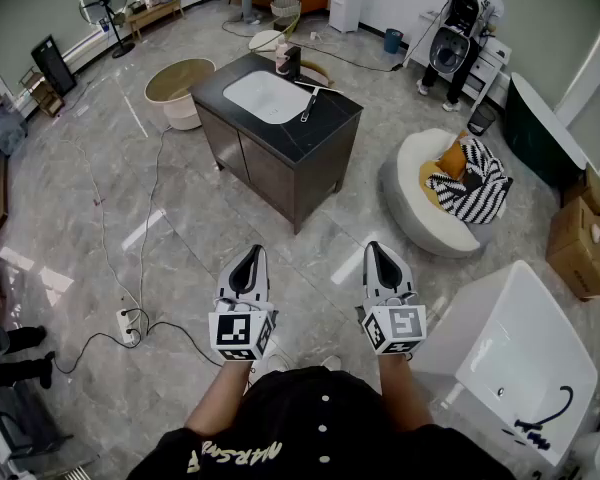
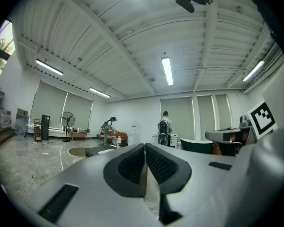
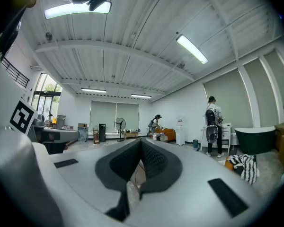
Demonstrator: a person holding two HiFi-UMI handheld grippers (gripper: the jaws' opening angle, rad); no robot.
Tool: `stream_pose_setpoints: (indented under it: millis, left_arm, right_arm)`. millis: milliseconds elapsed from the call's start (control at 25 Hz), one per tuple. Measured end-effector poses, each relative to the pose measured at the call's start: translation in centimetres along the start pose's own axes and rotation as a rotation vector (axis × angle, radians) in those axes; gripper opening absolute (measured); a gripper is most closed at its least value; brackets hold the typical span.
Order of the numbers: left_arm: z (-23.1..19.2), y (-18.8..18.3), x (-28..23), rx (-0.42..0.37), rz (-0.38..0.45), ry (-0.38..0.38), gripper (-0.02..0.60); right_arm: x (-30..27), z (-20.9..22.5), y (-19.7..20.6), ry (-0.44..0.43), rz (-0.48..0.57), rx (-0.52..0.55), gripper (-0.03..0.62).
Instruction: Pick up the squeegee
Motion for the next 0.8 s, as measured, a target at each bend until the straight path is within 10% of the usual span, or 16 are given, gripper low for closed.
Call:
stream_pose_setpoints:
  millis: [800]
  left_arm:
    - [-3.1, -0.4, 0.3, 0.007, 0.009, 0.037, 0.018]
  right_arm:
    - [-1.4, -3.3, 0.1, 0.009, 0.002, 0.012, -0.003]
Point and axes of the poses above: the fingertips, and each gripper's own axes: x backward along the fingers, z to its right, y out of its underside, the point moved 7 cm from there along x, backward along the fingers, and after that the axes turned 3 degrees about z, right-handed, at the moved point
